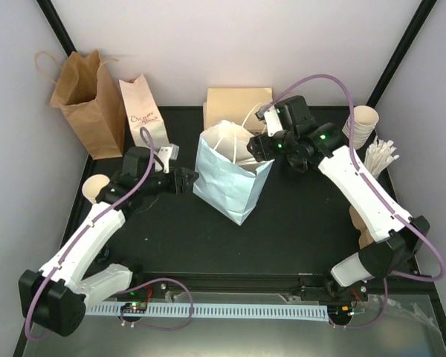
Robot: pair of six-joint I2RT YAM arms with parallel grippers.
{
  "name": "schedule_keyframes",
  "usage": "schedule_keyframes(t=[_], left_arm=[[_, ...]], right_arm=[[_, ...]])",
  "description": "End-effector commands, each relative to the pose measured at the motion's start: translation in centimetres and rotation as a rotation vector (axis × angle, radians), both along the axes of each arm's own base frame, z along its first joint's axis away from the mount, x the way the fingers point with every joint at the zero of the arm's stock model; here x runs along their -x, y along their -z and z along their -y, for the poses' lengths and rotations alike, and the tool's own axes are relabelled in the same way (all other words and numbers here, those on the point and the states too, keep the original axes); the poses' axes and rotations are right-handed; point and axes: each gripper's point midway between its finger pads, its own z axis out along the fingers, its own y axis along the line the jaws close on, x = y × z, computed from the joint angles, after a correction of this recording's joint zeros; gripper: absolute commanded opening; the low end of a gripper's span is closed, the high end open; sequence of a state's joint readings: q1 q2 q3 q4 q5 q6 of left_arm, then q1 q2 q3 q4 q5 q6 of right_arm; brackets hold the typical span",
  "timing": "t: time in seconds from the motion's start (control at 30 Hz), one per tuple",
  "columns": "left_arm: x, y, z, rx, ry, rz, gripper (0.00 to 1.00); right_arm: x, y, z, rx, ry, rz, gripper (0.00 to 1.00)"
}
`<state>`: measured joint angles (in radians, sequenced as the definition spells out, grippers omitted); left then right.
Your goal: Pack the takeout coffee
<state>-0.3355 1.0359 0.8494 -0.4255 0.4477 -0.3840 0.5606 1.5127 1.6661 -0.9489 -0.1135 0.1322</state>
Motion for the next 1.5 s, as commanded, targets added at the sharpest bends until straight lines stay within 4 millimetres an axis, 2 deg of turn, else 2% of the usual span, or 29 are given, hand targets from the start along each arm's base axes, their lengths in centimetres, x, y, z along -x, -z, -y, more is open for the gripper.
schedule_keyframes(t=[0.0,0.13,0.2,0.33,0.6,0.77,0.93,1.0,1.17,1.3,1.47], left_arm=[[1.3,-0.2,-1.0,-0.040,-0.020,0.009,0.63],[2.0,-1.6,-1.9,-0.044,-0.051,0.064,0.64],[2.2,-2.8,-2.4,-0.035,-0.075,0.096,0.66],[2.2,-5.5,-2.9,-0.033,-0.103,0.137,0.68],[1.5,-9.7,-3.0,-0.009,-0.116,0.188,0.76],[0.5,-11.7,-2.1,0.051,-0.102,0.202,0.79],[-1.9,-13.6,-0.8,0.074,-0.079,0.196,0.78],[-3.1,-13.8,-0.7,0.059,-0.087,0.206,0.78],[-6.0,-12.4,-0.3,-0.003,-0.093,0.139,0.77],[-7.8,-11.1,0.4,-0.027,-0.075,0.107,0.77],[-9.3,-9.3,1.2,-0.074,-0.028,0.072,0.74]], right_arm=[[2.8,-2.4,0.6,-0.062,-0.052,0.036,0.75],[4.2,-5.3,1.9,-0.087,-0.032,0.106,0.80],[4.7,-5.8,2.8,-0.091,-0.003,0.123,0.83],[6.2,-5.4,3.8,-0.138,0.025,0.145,0.84],[8.1,-3.6,4.0,-0.223,0.013,0.154,0.94],[8.0,-2.7,4.1,-0.271,0.059,0.149,0.98],[6.8,-2.5,3.9,-0.293,0.129,0.097,0.97],[6.3,-2.8,3.9,-0.299,0.150,0.104,0.97],[4.3,-2.1,4.8,-0.239,0.265,0.079,0.95],[3.0,-0.7,5.7,-0.182,0.356,0.059,0.94],[2.6,1.4,5.0,-0.148,0.354,-0.015,0.89]])
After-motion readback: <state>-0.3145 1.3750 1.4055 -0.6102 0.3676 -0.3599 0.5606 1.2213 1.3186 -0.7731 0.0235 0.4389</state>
